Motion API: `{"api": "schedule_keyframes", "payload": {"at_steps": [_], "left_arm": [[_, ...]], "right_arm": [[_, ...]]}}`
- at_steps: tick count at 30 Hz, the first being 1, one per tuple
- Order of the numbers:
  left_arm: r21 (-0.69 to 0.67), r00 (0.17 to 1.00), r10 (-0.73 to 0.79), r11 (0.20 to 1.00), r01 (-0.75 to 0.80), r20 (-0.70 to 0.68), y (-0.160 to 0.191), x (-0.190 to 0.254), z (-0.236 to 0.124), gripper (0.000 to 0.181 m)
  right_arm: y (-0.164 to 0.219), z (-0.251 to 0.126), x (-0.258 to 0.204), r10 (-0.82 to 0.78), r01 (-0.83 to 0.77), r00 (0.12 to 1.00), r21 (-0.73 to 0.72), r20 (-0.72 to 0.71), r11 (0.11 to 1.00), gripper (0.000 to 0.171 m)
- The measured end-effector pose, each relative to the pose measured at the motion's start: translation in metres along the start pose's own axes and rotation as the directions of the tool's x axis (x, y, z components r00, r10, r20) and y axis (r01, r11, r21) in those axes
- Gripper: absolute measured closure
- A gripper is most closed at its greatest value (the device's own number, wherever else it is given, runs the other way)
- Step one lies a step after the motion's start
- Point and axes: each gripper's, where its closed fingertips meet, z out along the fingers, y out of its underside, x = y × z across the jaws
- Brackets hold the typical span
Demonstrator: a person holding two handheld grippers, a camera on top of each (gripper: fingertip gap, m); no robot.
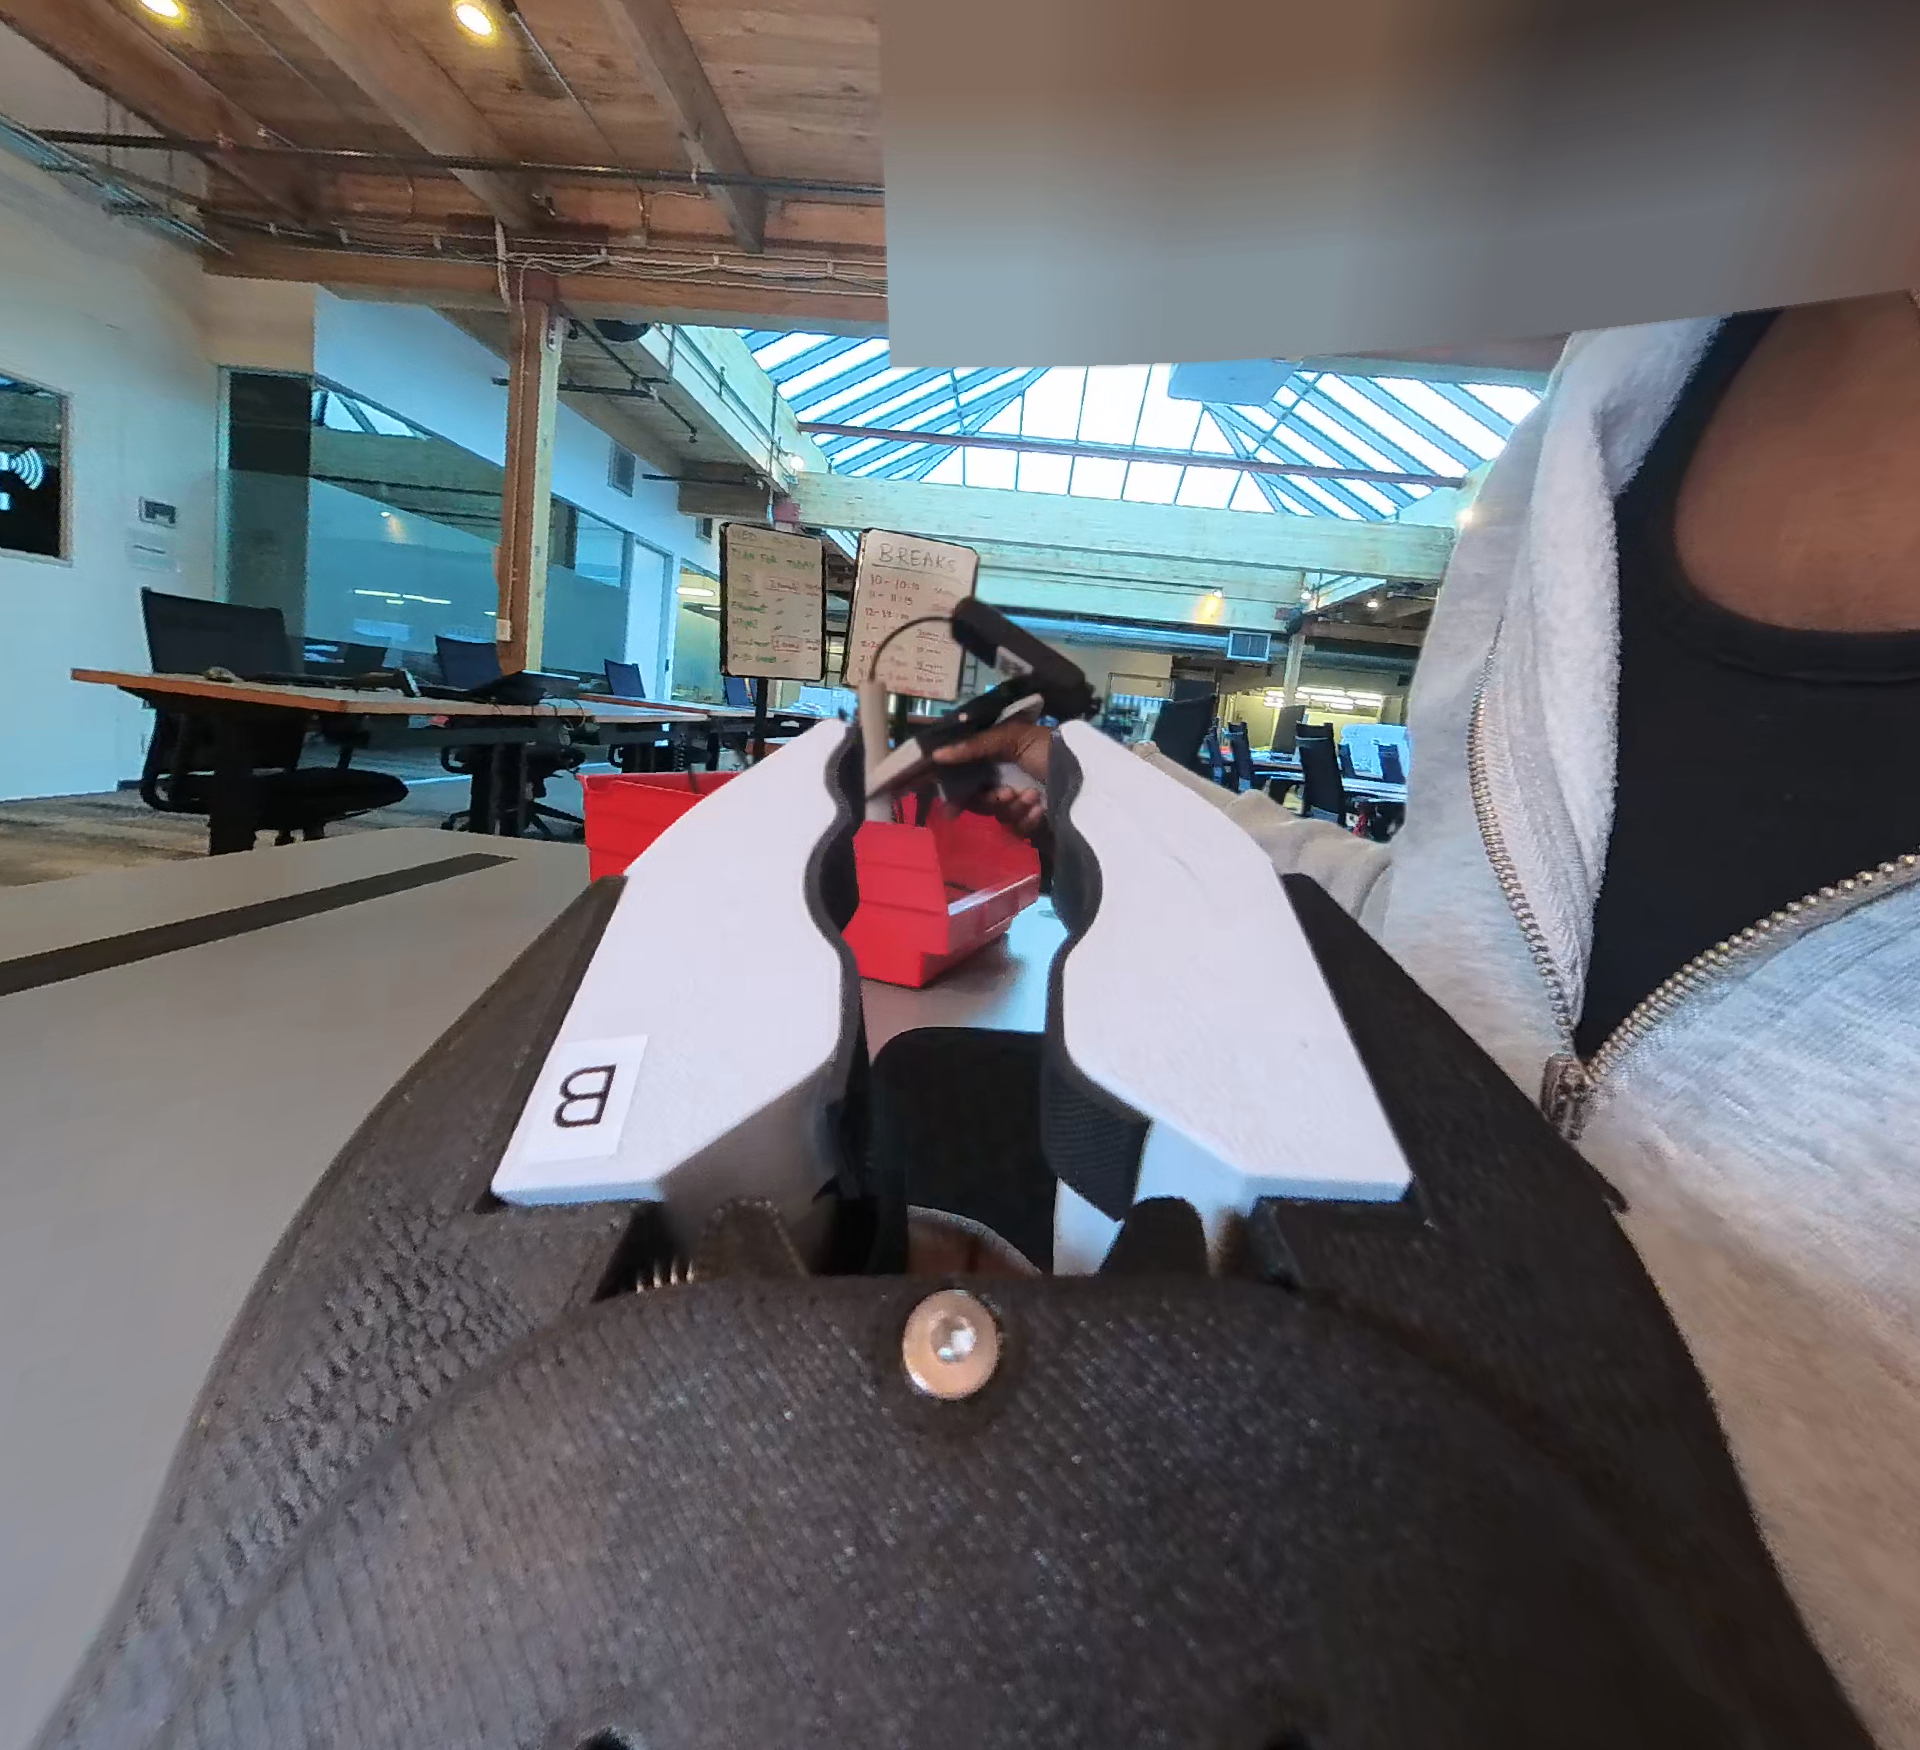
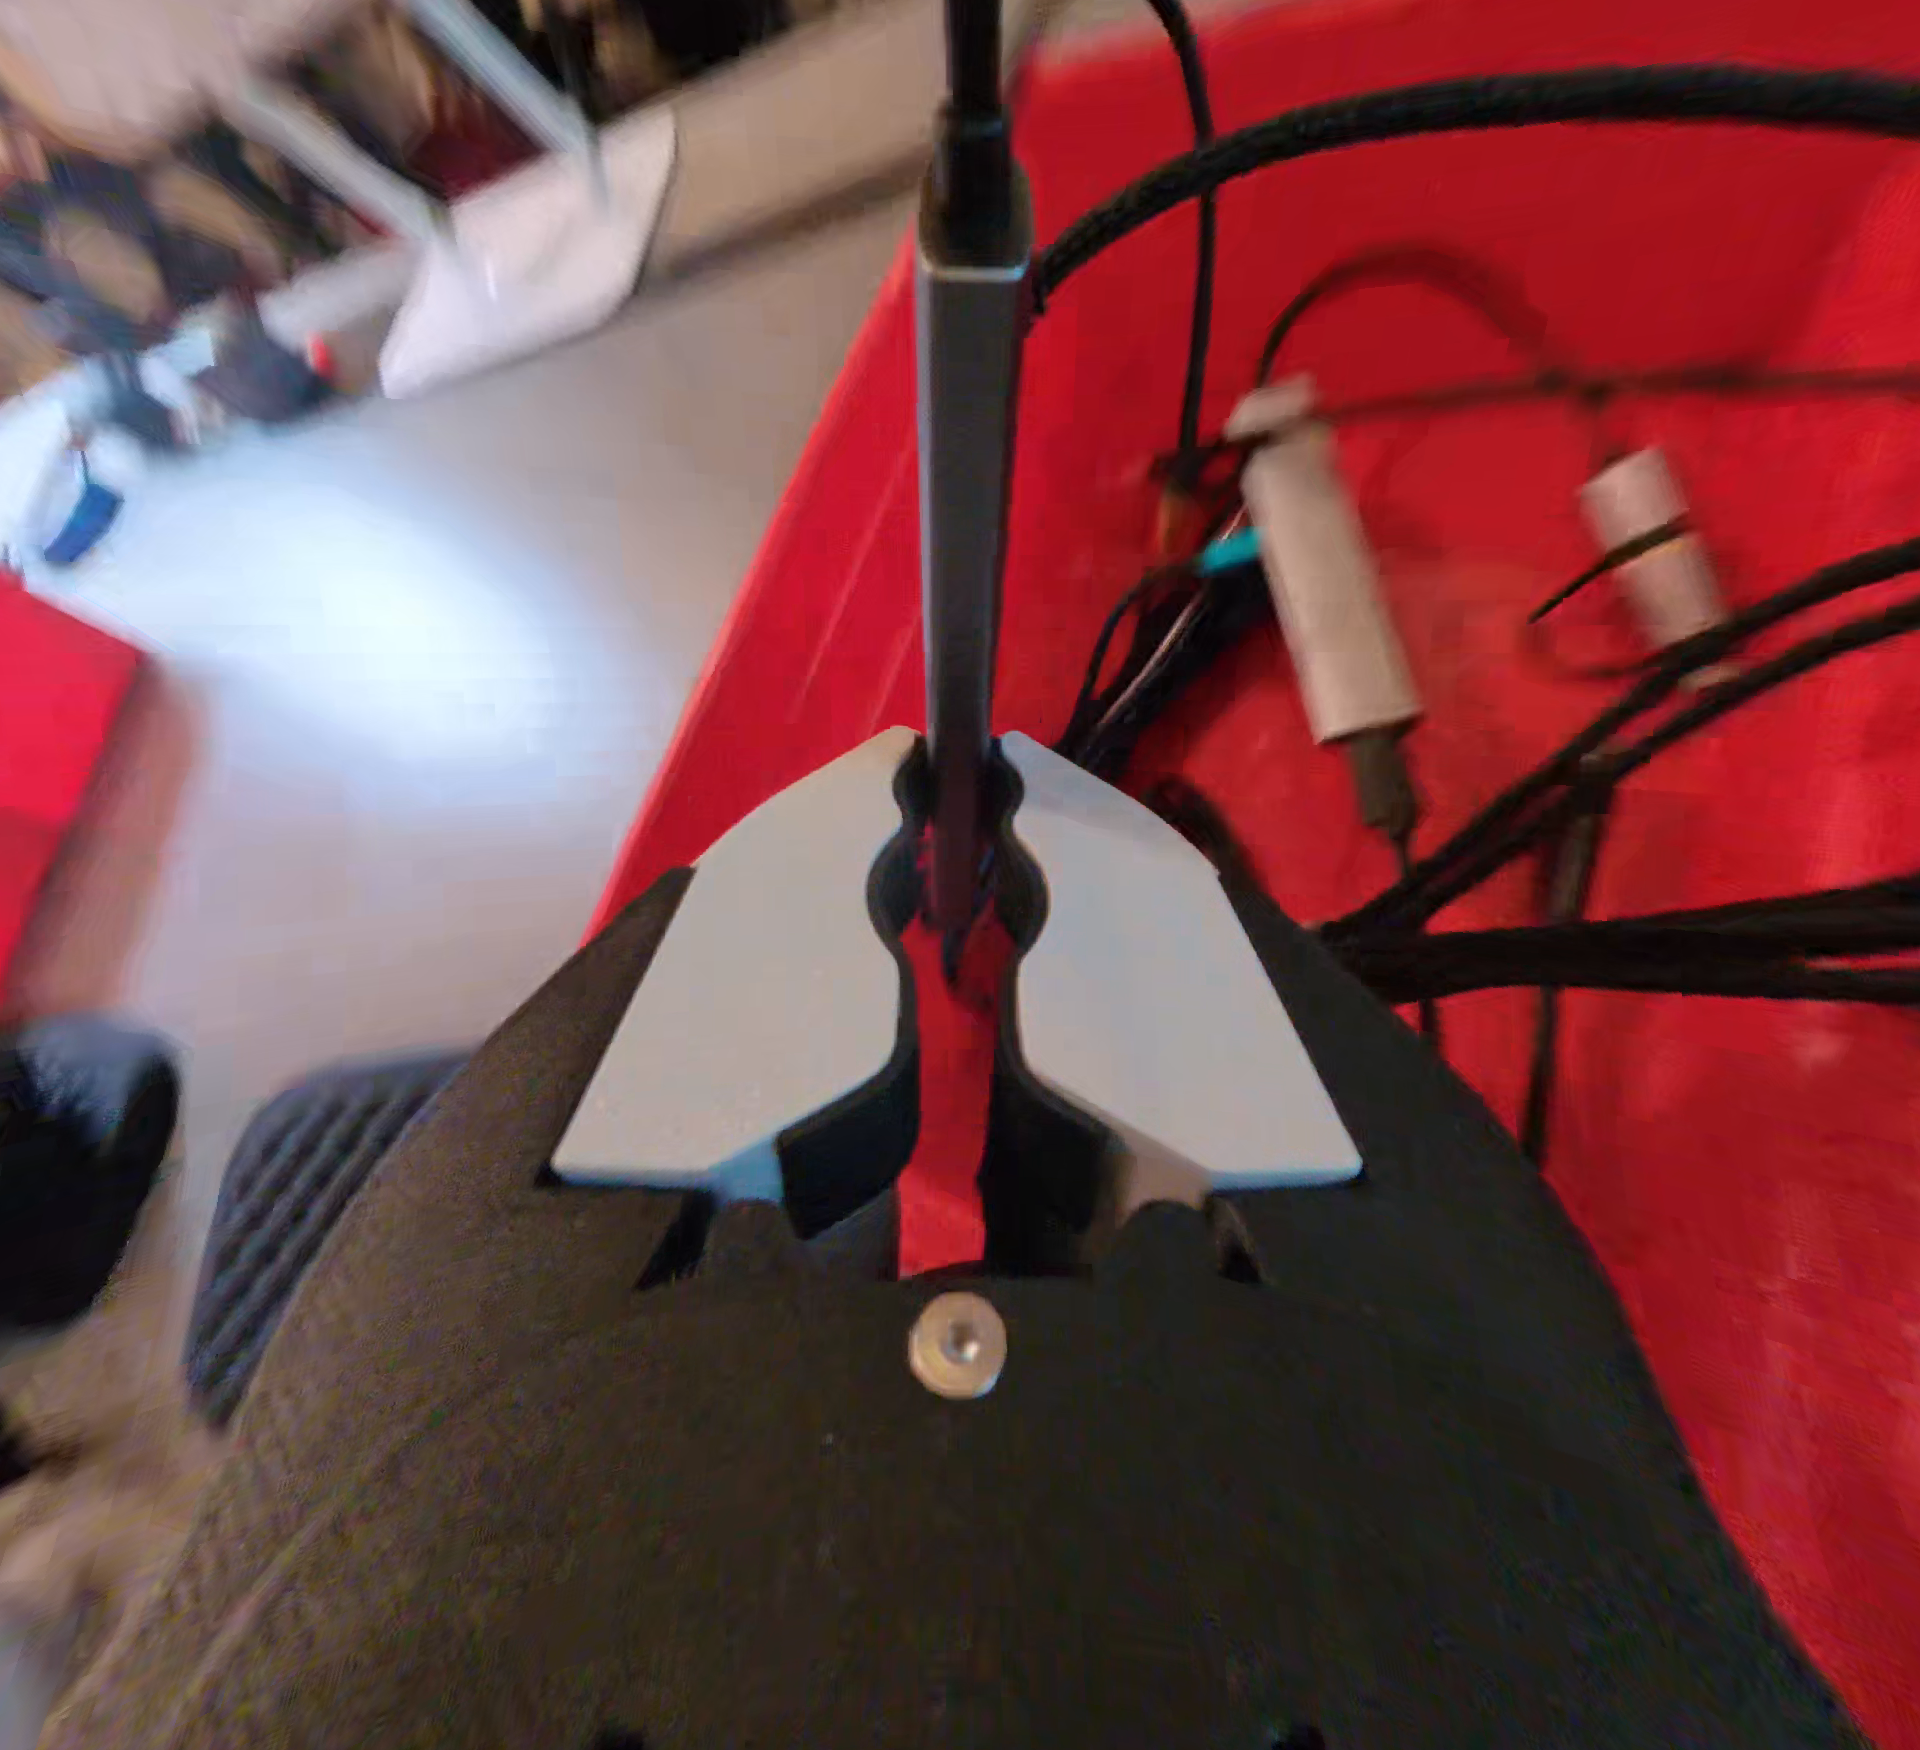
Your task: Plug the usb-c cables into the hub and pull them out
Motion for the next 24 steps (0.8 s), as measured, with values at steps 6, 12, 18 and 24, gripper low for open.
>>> {"api": "schedule_keyframes", "payload": {"at_steps": [6, 12, 18, 24], "left_arm": [[-0.024, 0.999, 0.030, 0.999, -0.030, 0.014, 0.003, 0.000, 0.001, 0.147], [-0.007, 0.999, 0.043, 0.999, -0.043, 0.034, -0.001, -0.002, -0.002, 0.147], [-0.001, 0.999, 0.037, 0.999, -0.037, 0.024, -0.002, 0.000, -0.001, 0.147], [-0.017, 0.999, 0.051, 0.999, -0.051, 0.000, 0.001, 0.006, 0.003, 0.147]], "right_arm": [[0.059, 0.040, -0.004, 0.010, 0.005, 0.999, -0.439, 0.030, 0.899, 0.160], [0.043, 0.026, 0.006, -0.179, 0.095, 0.963, -0.369, -0.200, 0.924, 0.104], [-0.009, -0.027, -0.027, -0.116, 0.164, 0.964, 0.194, -0.240, 0.967, 0.098], [0.050, 0.002, -0.096, -0.274, 0.272, 0.961, 0.046, 0.029, 0.961, 0.071]]}}
